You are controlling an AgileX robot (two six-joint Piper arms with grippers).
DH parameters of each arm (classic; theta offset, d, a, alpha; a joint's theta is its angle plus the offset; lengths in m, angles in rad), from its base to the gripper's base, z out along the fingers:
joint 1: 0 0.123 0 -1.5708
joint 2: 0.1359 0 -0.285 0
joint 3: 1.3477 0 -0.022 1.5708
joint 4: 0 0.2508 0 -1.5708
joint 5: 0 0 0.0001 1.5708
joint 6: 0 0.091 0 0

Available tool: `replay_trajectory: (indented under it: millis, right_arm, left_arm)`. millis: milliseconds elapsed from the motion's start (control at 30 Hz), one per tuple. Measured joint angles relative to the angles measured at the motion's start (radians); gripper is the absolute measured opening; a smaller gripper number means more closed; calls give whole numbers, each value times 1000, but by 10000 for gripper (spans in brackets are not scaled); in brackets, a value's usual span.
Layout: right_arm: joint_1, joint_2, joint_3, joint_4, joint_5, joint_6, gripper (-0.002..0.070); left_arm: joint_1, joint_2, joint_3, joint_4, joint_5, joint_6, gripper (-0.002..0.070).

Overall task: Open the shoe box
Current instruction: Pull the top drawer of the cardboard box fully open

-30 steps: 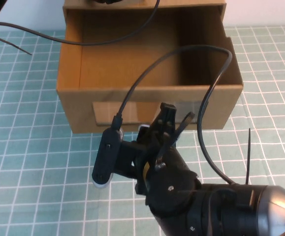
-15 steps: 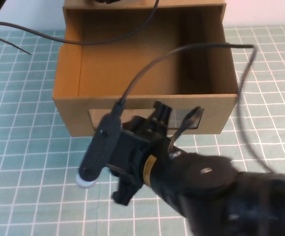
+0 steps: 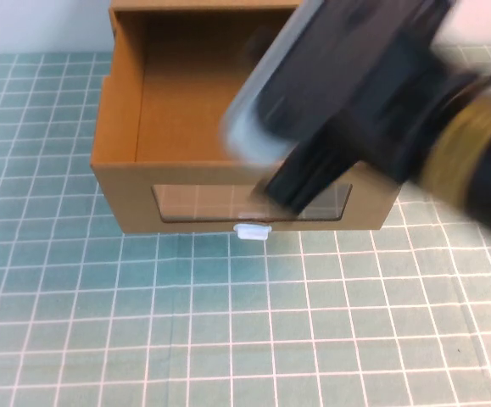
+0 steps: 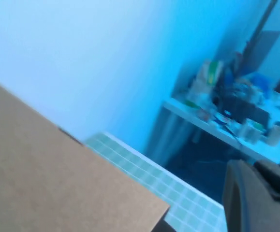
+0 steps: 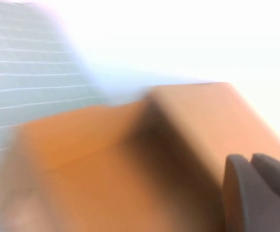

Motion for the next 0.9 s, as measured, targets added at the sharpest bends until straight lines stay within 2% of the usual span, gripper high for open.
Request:
replay_trajectory:
  millis: [167, 267, 400, 533, 667, 800, 900]
  right_arm:
    - [-91, -61, -54, 65, 131, -204, -9]
    - [-195, -80, -57, 201, 179, -338, -10]
    - [-398, -95, -54, 463, 174, -472, -10]
    - [-640, -134, 23, 779, 11, -569, -12]
    - [-812, -174, 175, 973, -218, -607, -13]
    - [-882, -182, 330, 1133, -357, -612, -13]
    - [-887, -186, 434, 1178, -389, -614, -12]
  left_arm:
    - [19, -168, -16, 205, 21, -32, -5]
    - [19, -257, 8, 301, 29, -47, -5]
    - [19, -372, 95, 381, 32, -50, -5]
    - [19, -513, 261, 455, 34, -26, -5]
    - [19, -685, 511, 524, 34, -2, -5]
    - [19, -874, 795, 581, -35, 7, -5]
    - [19, -1041, 1056, 602, -204, 9, -5]
